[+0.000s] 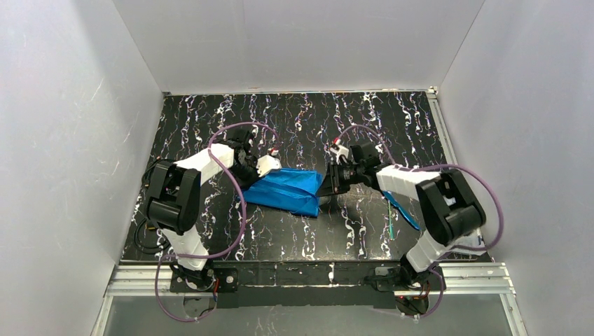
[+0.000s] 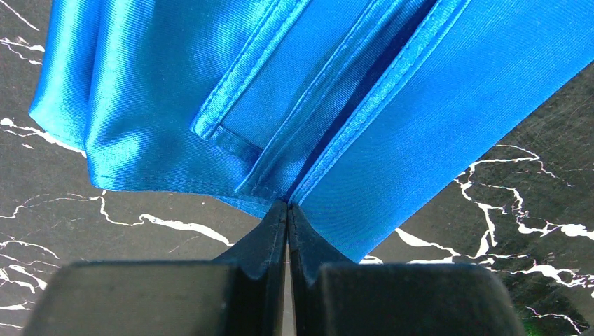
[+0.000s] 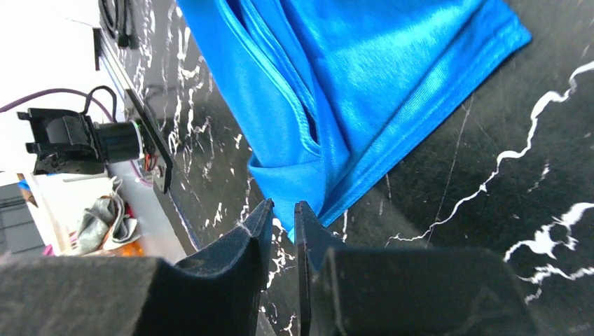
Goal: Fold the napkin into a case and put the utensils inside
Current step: Smooth out the 2/3-rectangle-folded napkin at the center of the board.
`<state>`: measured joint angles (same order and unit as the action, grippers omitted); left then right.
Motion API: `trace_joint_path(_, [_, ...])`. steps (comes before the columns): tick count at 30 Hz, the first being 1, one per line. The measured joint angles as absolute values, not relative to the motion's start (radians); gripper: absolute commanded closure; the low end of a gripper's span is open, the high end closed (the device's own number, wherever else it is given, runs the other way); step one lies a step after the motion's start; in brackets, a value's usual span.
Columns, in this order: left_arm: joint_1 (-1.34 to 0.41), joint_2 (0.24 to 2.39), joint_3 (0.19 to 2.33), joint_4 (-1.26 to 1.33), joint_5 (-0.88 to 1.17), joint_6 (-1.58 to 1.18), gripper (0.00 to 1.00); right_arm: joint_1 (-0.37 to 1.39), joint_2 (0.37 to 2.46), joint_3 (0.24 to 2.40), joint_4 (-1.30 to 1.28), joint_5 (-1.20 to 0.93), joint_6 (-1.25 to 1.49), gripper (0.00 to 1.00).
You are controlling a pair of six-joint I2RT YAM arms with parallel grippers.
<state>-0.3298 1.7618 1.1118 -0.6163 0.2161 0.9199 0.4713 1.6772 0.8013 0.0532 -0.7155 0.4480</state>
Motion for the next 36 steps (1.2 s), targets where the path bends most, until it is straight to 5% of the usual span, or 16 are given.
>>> trace_joint_path(8, [-0.321,1.774,1.126,-0.619,0.228,0.904,1.0,0.525,1.535,0.802,0.152,-0.625,0.495,0.79])
trace_joint_path(23, [-0.295,1.83,1.205,-0.655,0.281,0.799,1.0,0.764,1.742,0.818,0.403,-0.554,0.572,0.87])
trace_joint_path(36, [-0.295,1.776,1.171,-0.6,0.292,0.802,1.0,0.678,2.045,1.113,0.519,-0.598,0.683,0.94])
